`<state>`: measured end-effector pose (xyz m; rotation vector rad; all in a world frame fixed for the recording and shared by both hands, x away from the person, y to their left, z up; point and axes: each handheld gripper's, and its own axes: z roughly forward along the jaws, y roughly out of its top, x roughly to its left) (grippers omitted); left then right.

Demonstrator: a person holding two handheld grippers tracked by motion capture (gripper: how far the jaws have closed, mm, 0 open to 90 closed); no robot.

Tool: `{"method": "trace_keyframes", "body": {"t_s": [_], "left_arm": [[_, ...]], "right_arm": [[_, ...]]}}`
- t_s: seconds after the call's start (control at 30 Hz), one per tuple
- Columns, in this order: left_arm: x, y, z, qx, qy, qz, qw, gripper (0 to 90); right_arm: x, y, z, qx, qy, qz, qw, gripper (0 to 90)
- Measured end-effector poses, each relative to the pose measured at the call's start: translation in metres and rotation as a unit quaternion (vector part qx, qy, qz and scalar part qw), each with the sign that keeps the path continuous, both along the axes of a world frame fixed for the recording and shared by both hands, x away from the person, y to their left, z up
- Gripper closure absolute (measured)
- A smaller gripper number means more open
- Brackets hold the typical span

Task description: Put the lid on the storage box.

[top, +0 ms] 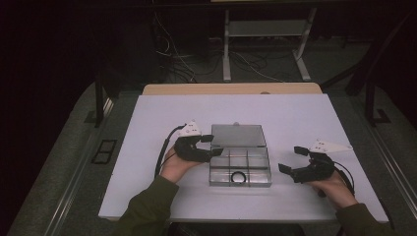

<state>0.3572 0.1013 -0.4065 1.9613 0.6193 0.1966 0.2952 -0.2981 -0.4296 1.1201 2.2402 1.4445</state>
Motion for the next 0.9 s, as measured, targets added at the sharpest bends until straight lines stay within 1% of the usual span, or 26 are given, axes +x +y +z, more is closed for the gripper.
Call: {"method": "trace_keyframes", "body": {"t_s": [0.1, 0.2, 0.27, 0.4, 0.47, 0.53, 0.57, 0.63, 0.67, 0.7, 0.73, 0.8, 0.9], "left_arm": [[0.003, 0.003, 0.0, -0.005, -0.002, 0.013, 0.9999, 30.7], [0.006, 0.003, -0.001, -0.005, -0.007, 0.021, 0.9997, 29.4], [0.009, 0.003, -0.002, -0.004, -0.009, 0.026, 0.9996, 28.0], [0.015, 0.004, -0.005, -0.006, -0.007, 0.037, 0.9993, 27.3], [0.018, 0.005, -0.005, -0.003, -0.005, 0.041, 0.9991, 27.1], [0.021, 0.006, -0.006, -0.003, -0.005, 0.046, 0.9989, 27.2], [0.023, 0.006, -0.006, -0.001, -0.004, 0.049, 0.9988, 27.1], [0.026, 0.007, -0.006, -0.002, -0.004, 0.055, 0.9985, 27.2], [0.028, 0.007, -0.005, -0.003, -0.003, 0.059, 0.9983, 27.3], [0.029, 0.008, -0.005, -0.004, -0.002, 0.062, 0.998, 27.4], [0.031, 0.008, -0.005, -0.003, -0.004, 0.066, 0.9978, 28.0], [0.034, 0.008, -0.005, -0.004, -0.005, 0.072, 0.9974, 29.7], [0.039, 0.008, -0.005, 0.001, -0.005, 0.08, 0.9968, 33.1]], "right_arm": [[0.005, 0.0, 0.004, -0.002, -0.002, -0.005, 1.0, 0.6], [0.012, 0.001, 0.008, -0.006, 0.0, -0.003, 1.0, 0.6], [0.018, 0.003, 0.009, -0.008, 0.003, -0.006, 0.9999, 0.6], [0.031, 0.006, 0.013, -0.009, 0.007, -0.008, 0.9999, 0.6], [0.037, 0.009, 0.014, -0.009, 0.006, -0.008, 0.9999, 0.6], [0.042, 0.011, 0.017, -0.007, 0.005, -0.007, 0.9999, 5.4], [0.044, 0.012, 0.017, -0.008, 0.001, -0.007, 0.9999, 5.5], [0.05, 0.014, 0.019, -0.008, -0.002, -0.009, 0.9999, 5.6], [0.052, 0.014, 0.019, -0.007, -0.003, -0.008, 0.9999, 7.1], [0.054, 0.015, 0.02, -0.004, -0.001, -0.009, 0.9999, 10.1], [0.057, 0.015, 0.021, -0.005, -0.004, -0.008, 0.9999, 13.8], [0.063, 0.017, 0.023, -0.005, -0.006, -0.011, 0.9999, 14.2], [0.073, 0.02, 0.025, -0.003, -0.008, -0.015, 0.9999, 15.2]]}}
